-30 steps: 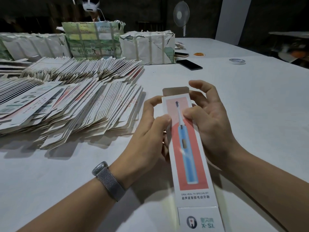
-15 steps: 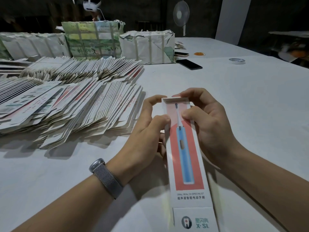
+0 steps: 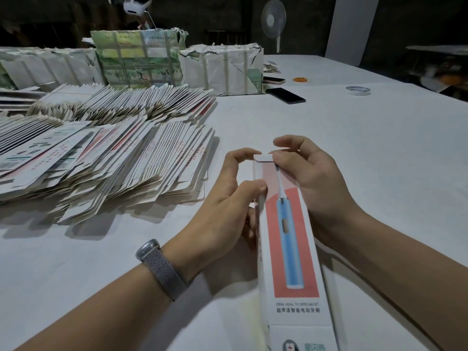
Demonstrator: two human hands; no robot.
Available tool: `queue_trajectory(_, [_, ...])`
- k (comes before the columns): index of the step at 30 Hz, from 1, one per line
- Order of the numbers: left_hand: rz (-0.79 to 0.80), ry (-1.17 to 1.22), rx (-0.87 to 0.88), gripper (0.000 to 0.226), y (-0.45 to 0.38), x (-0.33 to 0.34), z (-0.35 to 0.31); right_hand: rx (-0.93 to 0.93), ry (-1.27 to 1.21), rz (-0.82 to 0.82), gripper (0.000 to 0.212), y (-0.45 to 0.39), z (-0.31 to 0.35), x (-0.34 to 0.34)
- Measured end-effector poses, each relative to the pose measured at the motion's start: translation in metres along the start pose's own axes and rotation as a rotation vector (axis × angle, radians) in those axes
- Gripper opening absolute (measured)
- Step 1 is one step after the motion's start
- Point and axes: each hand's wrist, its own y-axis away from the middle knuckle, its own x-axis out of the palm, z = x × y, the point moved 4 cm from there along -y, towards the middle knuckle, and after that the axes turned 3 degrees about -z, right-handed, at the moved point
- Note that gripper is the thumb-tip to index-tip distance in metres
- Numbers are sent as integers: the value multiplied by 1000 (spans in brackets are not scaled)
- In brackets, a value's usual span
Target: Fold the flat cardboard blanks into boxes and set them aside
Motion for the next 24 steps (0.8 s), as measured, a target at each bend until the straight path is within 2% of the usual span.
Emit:
queue_trajectory(5, [-17, -68, -4, 27, 1, -1, 1, 75, 82, 75, 25, -1, -3, 4])
queue_trajectory(9, [0, -78, -3, 29, 2, 1, 0, 32, 142, 45, 25, -2, 1, 2])
queue_trajectory(17, [24, -78, 17, 31, 0, 2, -3, 83, 69, 33, 24, 1, -2, 2])
queue_trajectory(24, [49, -96, 21, 30, 2, 3, -3, 32, 124, 0, 28, -1, 0, -1])
